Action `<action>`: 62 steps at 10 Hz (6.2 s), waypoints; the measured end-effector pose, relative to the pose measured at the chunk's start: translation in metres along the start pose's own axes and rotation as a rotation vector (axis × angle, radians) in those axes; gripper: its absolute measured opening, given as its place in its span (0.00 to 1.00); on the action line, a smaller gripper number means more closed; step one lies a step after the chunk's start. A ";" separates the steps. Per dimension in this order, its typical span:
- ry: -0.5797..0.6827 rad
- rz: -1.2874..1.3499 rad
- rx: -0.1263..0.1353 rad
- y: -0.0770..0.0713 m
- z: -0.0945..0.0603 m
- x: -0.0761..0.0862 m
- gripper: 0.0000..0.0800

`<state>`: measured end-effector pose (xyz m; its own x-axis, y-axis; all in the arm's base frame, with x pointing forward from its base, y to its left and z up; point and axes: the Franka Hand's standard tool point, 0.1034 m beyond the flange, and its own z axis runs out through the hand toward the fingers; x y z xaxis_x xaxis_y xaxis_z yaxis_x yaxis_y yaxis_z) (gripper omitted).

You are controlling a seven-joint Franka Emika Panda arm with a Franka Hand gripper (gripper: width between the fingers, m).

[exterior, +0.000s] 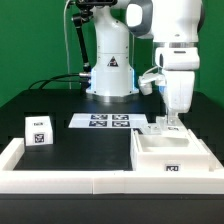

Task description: Assemble cabinet

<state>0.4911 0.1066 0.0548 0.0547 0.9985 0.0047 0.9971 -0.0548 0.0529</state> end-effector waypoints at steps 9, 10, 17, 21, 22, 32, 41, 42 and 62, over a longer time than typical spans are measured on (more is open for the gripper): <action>0.010 -0.077 -0.041 0.069 0.002 -0.001 0.09; 0.011 -0.080 -0.043 0.071 0.002 0.000 0.09; 0.011 -0.080 -0.043 0.071 0.002 0.000 0.09; 0.013 -0.079 -0.049 0.074 0.001 0.000 0.09; 0.013 -0.075 -0.052 0.075 -0.001 -0.003 0.09; 0.000 -0.074 -0.029 0.089 0.001 -0.003 0.19; -0.015 -0.119 -0.047 0.038 -0.036 0.007 0.99; -0.016 -0.129 -0.051 0.028 -0.041 0.007 1.00; 0.034 -0.374 0.025 -0.073 0.014 -0.022 1.00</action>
Offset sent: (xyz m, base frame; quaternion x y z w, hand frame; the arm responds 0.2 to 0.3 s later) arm 0.0308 0.0077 -0.0109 0.0176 0.0139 -0.0063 0.9997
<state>0.4181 0.0884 0.0366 -0.3146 0.9490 0.0226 0.9489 0.3138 0.0329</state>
